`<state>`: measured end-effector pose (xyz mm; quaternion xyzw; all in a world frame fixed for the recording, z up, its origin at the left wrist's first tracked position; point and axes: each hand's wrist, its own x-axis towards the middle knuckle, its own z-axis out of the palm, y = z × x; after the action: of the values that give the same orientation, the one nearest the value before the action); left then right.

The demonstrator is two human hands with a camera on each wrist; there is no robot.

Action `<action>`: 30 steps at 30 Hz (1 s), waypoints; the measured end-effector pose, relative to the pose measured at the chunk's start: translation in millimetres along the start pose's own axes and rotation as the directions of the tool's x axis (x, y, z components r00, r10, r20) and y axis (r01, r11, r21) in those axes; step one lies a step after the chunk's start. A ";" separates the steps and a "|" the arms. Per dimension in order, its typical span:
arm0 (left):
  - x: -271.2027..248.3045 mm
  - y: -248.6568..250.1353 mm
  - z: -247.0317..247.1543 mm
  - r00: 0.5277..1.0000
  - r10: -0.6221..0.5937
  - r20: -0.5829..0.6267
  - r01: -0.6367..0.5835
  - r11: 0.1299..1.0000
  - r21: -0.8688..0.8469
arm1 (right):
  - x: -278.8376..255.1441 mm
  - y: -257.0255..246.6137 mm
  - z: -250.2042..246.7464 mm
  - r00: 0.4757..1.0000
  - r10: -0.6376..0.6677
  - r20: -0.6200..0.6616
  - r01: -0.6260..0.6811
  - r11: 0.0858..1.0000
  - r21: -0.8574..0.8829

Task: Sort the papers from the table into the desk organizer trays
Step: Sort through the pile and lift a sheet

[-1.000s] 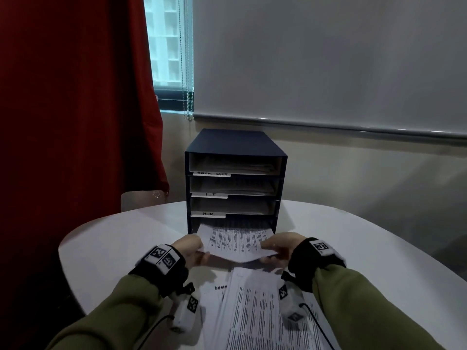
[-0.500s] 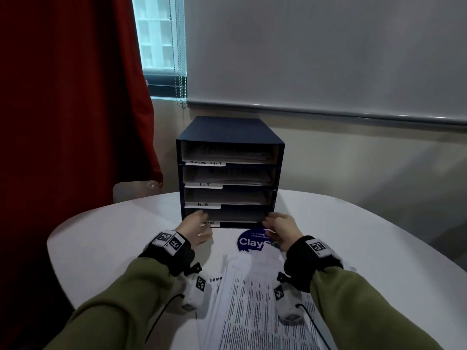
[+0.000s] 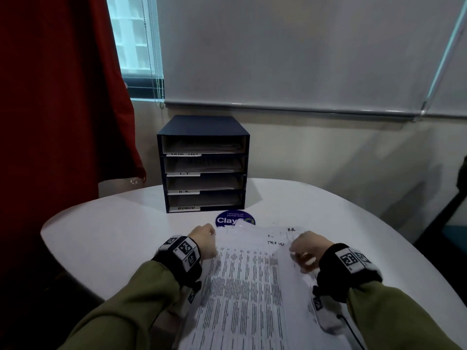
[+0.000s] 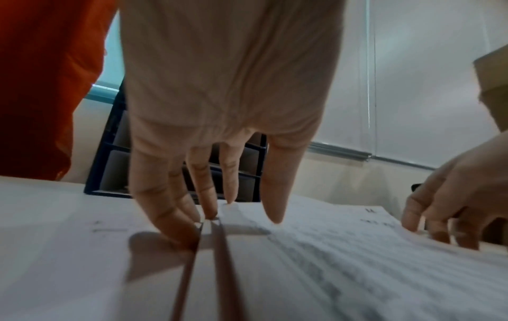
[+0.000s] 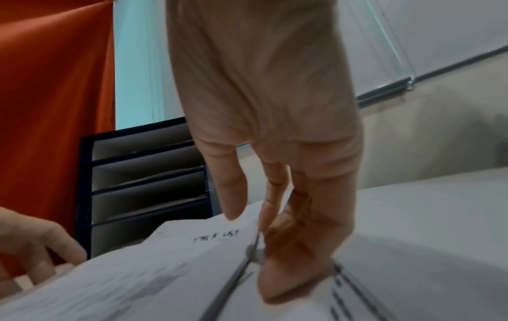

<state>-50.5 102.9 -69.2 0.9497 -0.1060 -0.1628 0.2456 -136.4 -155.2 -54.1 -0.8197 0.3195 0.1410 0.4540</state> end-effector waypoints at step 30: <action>-30.8 28.4 16.4 0.985 0.150 -0.080 -0.152 0.988 -0.013 | 3.3 32.1 -30.8 0.898 -0.373 -0.235 0.308 0.912 -0.271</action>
<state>-88.3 80.2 -60.6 0.9422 -0.1664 -0.1069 0.2706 -156.7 -194.5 -59.9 -0.9210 0.2133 -0.0237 0.3251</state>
